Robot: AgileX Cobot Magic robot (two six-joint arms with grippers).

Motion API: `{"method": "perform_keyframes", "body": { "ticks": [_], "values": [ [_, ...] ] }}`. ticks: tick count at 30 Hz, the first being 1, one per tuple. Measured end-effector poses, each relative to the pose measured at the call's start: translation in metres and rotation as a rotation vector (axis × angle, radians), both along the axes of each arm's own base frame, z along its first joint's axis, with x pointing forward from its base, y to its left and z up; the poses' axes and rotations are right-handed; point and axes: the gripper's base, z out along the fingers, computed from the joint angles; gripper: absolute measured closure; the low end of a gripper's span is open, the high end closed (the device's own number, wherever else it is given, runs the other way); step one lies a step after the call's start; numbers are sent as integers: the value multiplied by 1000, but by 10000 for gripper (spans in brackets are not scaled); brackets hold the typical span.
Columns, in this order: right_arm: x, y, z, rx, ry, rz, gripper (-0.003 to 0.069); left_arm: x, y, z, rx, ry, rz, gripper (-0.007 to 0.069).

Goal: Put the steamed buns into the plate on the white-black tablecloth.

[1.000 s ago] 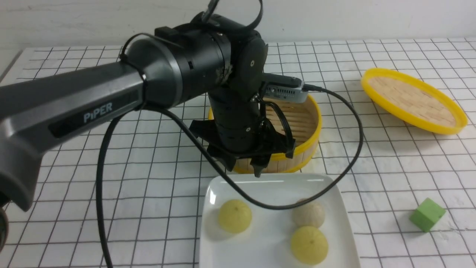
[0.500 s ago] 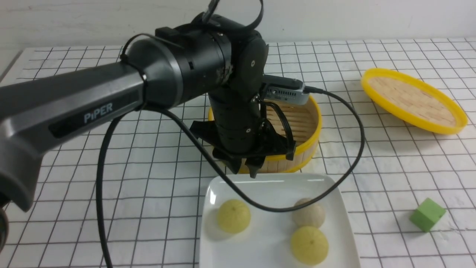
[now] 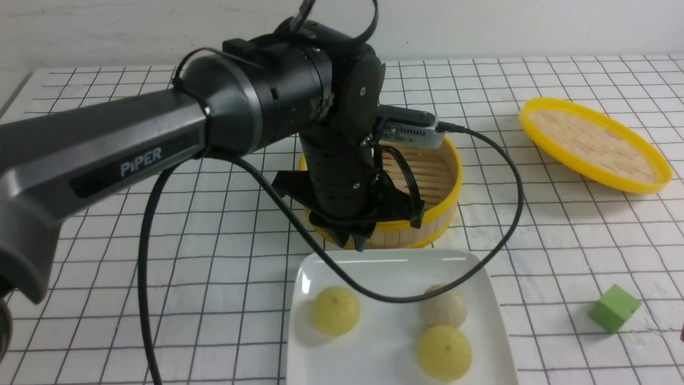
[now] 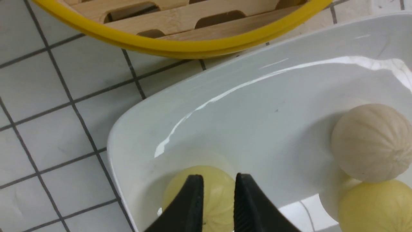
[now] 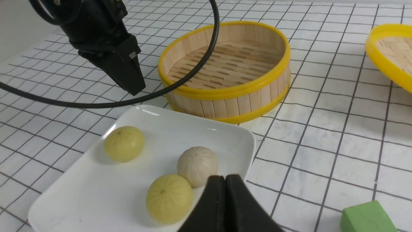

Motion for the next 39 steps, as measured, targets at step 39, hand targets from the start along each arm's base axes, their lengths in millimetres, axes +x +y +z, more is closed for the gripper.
{"method": "perform_keyframes", "body": {
  "ticks": [39],
  "values": [
    [-8, -40, -93, -141, 11, -548, 645, -14, 24, 52, 55, -149, -124, 622]
  ]
}}
